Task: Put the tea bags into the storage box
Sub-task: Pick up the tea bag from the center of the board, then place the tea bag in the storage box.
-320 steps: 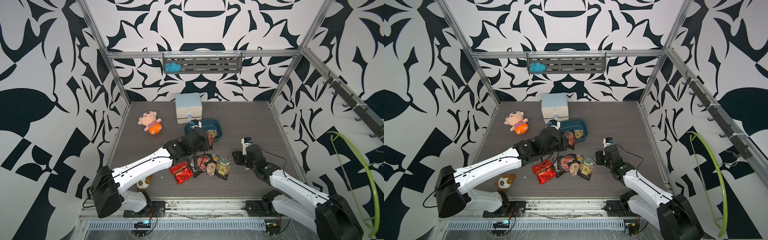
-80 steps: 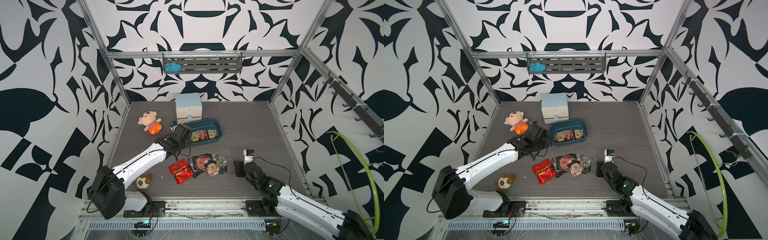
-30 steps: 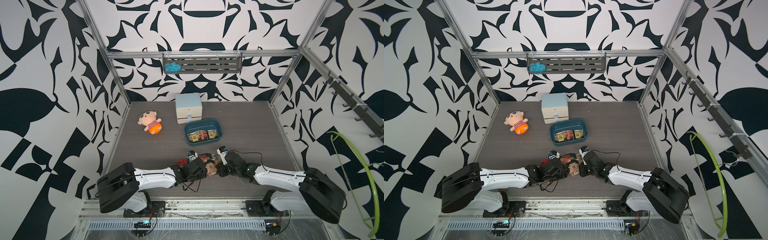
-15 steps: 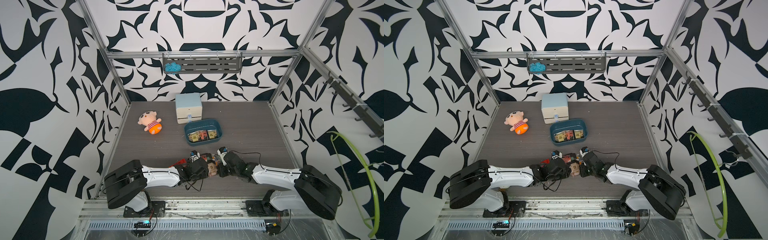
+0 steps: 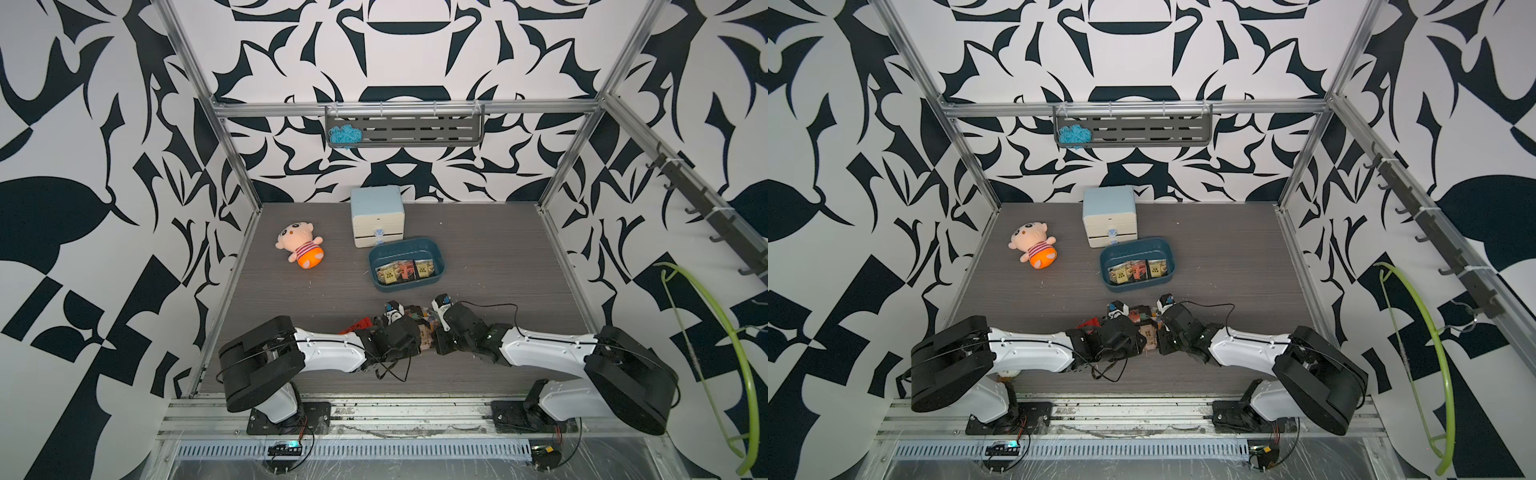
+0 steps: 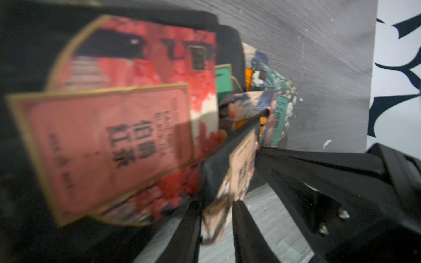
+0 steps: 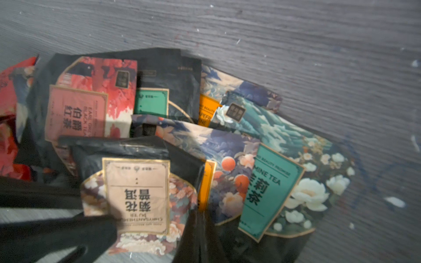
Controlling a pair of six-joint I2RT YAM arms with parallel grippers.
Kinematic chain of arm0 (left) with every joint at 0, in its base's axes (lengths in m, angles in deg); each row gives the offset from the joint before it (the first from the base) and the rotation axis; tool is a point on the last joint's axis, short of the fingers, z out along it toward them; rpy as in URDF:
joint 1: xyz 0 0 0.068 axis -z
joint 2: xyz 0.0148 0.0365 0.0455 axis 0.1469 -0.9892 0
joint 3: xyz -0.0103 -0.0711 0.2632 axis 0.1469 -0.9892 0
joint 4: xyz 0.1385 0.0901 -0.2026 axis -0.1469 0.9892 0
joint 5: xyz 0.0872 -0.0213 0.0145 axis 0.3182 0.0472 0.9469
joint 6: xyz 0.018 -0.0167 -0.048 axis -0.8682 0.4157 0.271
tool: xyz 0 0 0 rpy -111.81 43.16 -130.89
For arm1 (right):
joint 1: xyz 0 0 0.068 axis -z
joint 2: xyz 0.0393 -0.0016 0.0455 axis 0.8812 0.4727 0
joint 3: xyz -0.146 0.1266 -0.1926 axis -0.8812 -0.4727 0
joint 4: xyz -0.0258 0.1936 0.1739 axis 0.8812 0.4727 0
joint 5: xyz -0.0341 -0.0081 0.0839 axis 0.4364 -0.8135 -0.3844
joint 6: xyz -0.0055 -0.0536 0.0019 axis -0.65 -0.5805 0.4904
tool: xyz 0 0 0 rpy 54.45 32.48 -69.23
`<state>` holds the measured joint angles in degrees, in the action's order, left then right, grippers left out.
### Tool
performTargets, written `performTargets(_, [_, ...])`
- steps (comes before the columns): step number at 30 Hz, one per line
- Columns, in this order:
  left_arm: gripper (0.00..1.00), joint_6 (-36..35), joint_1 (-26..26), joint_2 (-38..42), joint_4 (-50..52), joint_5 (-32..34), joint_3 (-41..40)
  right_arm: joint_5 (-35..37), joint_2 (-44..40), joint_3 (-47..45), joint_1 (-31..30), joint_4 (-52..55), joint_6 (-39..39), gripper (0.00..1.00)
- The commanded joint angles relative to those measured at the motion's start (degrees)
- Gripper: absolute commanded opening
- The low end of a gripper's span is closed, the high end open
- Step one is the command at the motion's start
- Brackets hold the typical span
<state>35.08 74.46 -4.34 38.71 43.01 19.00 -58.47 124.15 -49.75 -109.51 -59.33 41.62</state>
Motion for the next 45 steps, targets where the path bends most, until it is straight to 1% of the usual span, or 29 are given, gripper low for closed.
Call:
performTargets(1, [0.22,-0.6,0.4,-1.1,-0.8,-0.6,2.0,1.3,-0.8,1.2,-0.4,0.5,-0.6,0.06])
performTargets(6, [0.11,-1.2,0.9,0.3,1.0,-0.4,2.7,2.1,-1.9,0.7,-0.6,0.5,-0.4,0.05])
performTargets(9, [0.02,-1.5,1.3,2.3,2.5,0.5,2.8,2.7,-3.0,0.2,-0.6,0.3,-0.3,0.06])
performTargets(10, [0.0,-1.7,1.5,3.1,3.4,0.9,3.0,3.2,-3.5,0.0,-0.6,0.3,-0.2,0.06])
performTargets(14, [0.0,-3.2,2.1,6.6,8.2,3.1,3.7,6.5,-6.6,-1.3,-0.6,0.3,0.4,0.06])
performTargets(19, [0.0,-5.5,2.2,13.3,16.1,7.0,4.1,16.0,-15.2,-5.3,-0.6,0.0,2.6,0.09])
performTargets(20, [0.0,-5.7,2.4,15.1,18.0,8.0,4.2,17.3,-17.0,-6.4,-0.6,-0.4,3.0,0.11])
performTargets(23, [0.0,-8.3,2.3,21.9,21.4,9.9,4.0,20.6,-22.7,-9.2,-0.6,-1.1,3.7,0.21])
performTargets(25, [0.0,-9.0,2.3,26.3,23.6,12.8,3.5,21.6,-25.8,-10.3,-0.6,-1.0,3.7,0.28])
performTargets(27, [0.0,-9.3,2.3,29.7,25.9,16.0,3.8,22.1,-27.6,-10.8,-0.6,-0.4,3.7,0.32])
performTargets(30, [0.0,-12.3,2.2,32.7,28.7,19.4,6.0,22.5,-29.0,-11.4,-0.6,0.1,3.7,0.37])
performTargets(33, [0.0,-15.9,2.2,32.9,30.7,22.5,9.3,22.7,-29.4,-11.5,-0.6,0.3,3.8,0.37])
performTargets(35, [0.0,-17.4,2.0,31.5,32.9,25.2,12.1,23.1,-29.4,-11.4,-0.6,0.4,3.8,0.36])
performTargets(40, [0.0,-23.7,-1.0,24.4,35.8,28.5,20.2,23.8,-29.9,-10.9,-0.6,2.0,3.1,0.35])
performTargets(42, [0.0,-25.9,-3.6,21.1,34.6,27.6,22.6,23.7,-30.3,-10.6,-0.6,3.0,2.3,0.35])
performTargets(45, [0.0,-27.6,-8.8,14.7,32.7,22.5,25.9,23.8,-30.9,-10.8,-0.6,3.3,2.1,0.35])
